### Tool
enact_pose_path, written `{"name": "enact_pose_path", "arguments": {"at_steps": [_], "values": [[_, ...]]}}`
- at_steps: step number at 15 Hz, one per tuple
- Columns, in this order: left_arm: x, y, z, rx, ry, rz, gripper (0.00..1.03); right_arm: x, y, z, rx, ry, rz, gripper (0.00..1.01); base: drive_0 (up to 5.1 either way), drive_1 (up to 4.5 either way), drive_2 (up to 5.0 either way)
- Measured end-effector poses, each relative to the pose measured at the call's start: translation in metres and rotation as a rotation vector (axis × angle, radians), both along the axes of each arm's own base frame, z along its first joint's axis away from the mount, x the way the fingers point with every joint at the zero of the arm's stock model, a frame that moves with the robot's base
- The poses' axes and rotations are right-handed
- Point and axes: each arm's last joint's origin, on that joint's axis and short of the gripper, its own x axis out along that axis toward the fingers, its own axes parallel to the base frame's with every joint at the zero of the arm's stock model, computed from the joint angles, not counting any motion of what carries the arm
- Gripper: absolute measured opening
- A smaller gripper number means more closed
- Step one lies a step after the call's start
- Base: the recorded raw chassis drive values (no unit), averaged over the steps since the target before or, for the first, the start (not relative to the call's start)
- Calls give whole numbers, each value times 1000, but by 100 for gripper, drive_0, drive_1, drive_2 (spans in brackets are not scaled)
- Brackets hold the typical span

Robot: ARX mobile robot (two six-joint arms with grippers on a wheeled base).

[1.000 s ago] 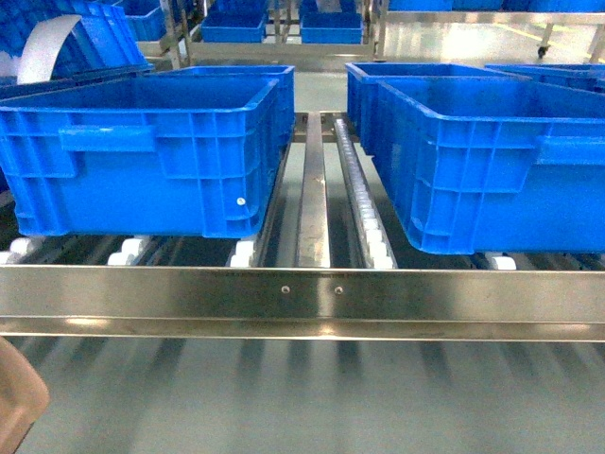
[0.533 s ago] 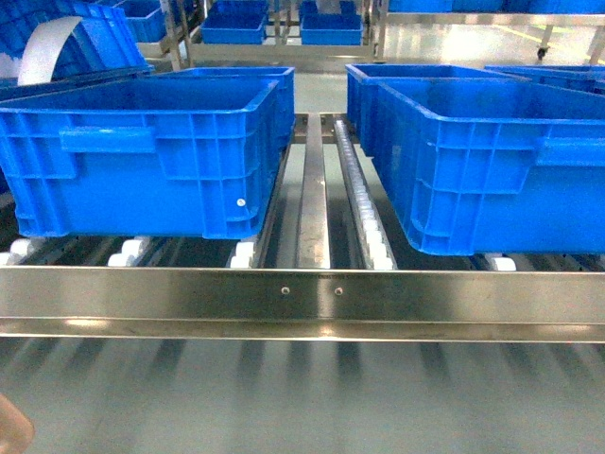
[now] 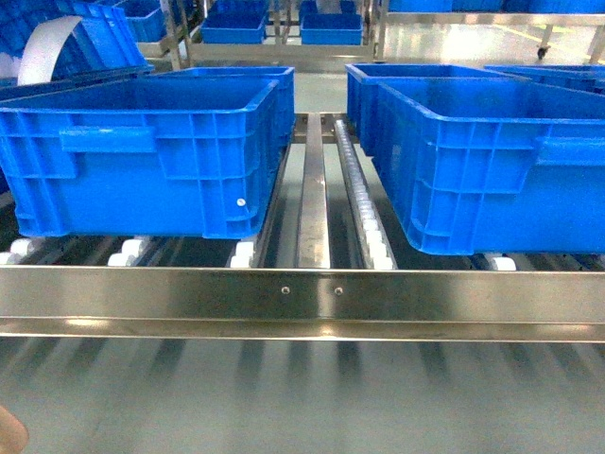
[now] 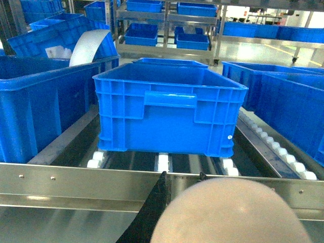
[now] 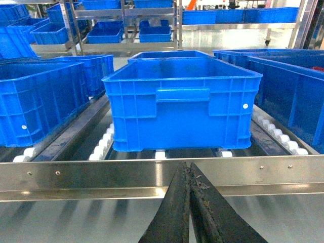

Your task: Place part in tray to right shelf

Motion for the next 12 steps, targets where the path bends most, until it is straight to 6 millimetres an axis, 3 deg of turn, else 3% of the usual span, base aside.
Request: {"name": "enact_pose_path", "arguments": {"at_steps": [12], "values": [[-13,0,-3,2,9,0,12,0,0,0,0,0,0,2,0,0,0]]}}
